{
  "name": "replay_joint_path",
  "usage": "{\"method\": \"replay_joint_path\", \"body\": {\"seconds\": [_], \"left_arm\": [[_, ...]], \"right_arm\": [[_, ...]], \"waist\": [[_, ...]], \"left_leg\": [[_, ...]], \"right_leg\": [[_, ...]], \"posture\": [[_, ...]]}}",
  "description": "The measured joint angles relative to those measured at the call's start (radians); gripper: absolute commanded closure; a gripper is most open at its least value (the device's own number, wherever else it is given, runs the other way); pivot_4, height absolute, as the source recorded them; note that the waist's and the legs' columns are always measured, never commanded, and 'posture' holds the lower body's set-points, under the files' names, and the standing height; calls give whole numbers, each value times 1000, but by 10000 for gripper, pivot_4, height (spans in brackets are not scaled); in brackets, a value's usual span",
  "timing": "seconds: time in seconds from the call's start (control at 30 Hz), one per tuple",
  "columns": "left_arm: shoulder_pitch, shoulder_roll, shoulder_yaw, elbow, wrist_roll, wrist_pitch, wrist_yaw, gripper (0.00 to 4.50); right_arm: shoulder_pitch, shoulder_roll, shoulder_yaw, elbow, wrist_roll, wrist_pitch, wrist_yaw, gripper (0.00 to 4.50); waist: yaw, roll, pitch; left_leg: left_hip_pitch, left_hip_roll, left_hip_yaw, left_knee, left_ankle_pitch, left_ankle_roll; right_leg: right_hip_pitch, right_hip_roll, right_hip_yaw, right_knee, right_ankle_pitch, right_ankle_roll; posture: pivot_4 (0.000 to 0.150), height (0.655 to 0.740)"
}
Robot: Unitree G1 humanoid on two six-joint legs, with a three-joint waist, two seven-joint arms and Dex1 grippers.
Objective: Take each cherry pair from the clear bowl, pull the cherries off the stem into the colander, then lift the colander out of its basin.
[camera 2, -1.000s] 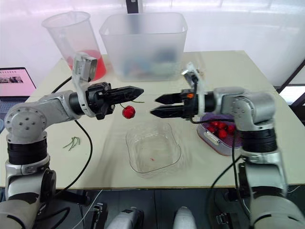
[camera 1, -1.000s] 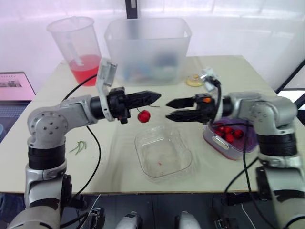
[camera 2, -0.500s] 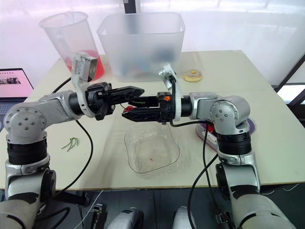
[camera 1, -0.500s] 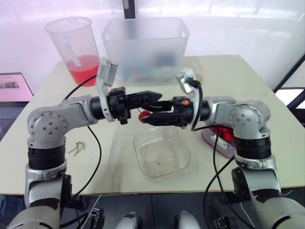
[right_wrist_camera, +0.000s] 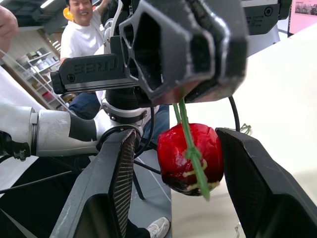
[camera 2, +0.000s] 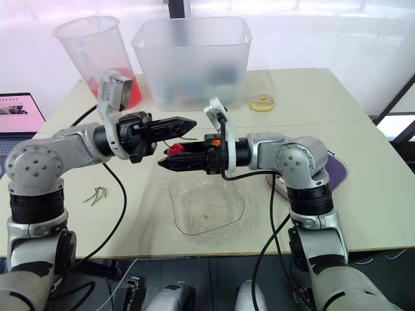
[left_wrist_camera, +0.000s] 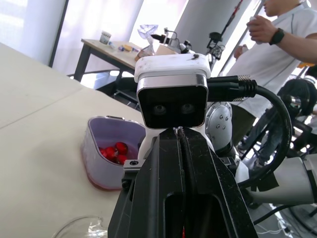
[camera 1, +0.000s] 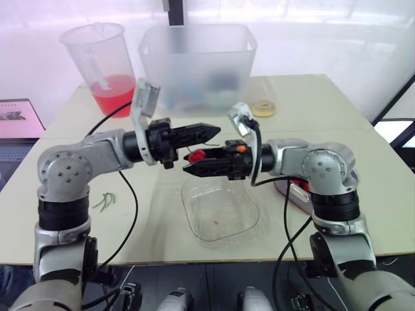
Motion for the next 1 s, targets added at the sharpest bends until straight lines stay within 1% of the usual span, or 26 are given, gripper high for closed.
{"method": "replay_joint_path", "body": {"seconds": [0.07,0.1,0.13,0.2,0.23,0.27,0.73,0.87,1.0], "left_arm": [[0,0,0,0,1,0,0,45000],[0,0,0,0,1,0,-1,45000],[0,0,0,0,1,0,-1,45000],[0,0,0,0,2,-1,-2,45000],[0,0,0,0,3,-1,-3,45000],[0,0,0,0,3,-1,-3,45000],[0,-1,-1,0,18,-3,-10,45000],[0,-6,-12,0,24,-3,-10,45000],[-2,-12,0,1,23,-20,-9,45000]], "right_arm": [[-2,2,0,2,0,-3,-4,17996],[-3,2,0,3,0,-5,-6,20573],[-4,2,0,3,0,-6,-6,23479],[-5,2,0,3,1,-6,-7,30704],[-5,2,0,3,3,-6,-7,36489],[-6,2,0,3,6,-6,-7,39097],[12,-20,5,2,11,-8,4,39097],[65,-59,4,-1,15,-27,23,39097],[126,-132,17,-10,10,-20,36,39097]], "waist": [[0,0,0],[0,0,0],[0,0,0],[0,0,0],[0,0,0],[0,0,0],[0,0,0],[1,0,0],[1,0,0]], "left_leg": [[0,0,0,0,0,0],[0,0,0,0,0,0],[0,0,0,0,0,0],[0,0,0,0,0,0],[0,0,0,0,0,0],[0,0,0,0,0,0],[0,0,0,0,0,0],[0,0,0,0,0,0],[0,0,0,0,0,0]], "right_leg": [[0,0,0,0,0,0],[0,0,0,0,0,0],[0,0,0,0,0,0],[0,0,0,0,0,0],[0,0,0,0,0,0],[0,0,0,0,0,0],[0,0,0,0,0,0],[0,0,0,0,0,0],[0,0,0,0,0,0]], "posture": [[1500,7400],[1500,7400],[1500,7400],[1500,7400],[1500,7400],[1500,7400],[1500,7400],[1500,7400],[1500,7400]]}}
